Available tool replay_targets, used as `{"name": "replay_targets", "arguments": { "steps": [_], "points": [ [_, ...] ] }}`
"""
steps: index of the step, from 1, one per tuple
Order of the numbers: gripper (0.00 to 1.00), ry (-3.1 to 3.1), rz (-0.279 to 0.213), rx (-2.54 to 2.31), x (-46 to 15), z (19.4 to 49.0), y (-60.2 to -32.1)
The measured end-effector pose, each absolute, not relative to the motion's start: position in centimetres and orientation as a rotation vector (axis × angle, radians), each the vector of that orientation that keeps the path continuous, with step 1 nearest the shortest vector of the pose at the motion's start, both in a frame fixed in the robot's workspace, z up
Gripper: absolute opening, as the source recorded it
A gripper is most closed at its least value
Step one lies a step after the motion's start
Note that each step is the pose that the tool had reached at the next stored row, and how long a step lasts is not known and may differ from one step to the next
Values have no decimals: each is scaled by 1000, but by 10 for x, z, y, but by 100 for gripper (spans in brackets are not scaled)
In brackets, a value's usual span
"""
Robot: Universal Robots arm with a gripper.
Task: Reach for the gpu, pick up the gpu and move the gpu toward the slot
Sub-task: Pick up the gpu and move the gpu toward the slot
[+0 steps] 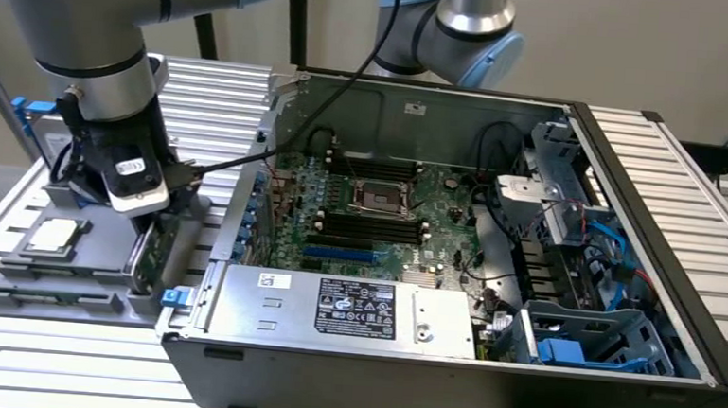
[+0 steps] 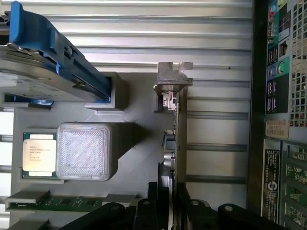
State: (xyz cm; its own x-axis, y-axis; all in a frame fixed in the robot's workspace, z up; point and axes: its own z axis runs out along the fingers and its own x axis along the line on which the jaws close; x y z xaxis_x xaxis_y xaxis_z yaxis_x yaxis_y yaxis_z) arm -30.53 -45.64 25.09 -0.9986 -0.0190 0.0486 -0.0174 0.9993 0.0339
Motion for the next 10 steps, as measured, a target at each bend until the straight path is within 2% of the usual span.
{"name": "replay_targets", "arguments": {
  "steps": [10],
  "points": [
    [27, -3064, -52, 27, -298, 287, -456]
  ]
}}
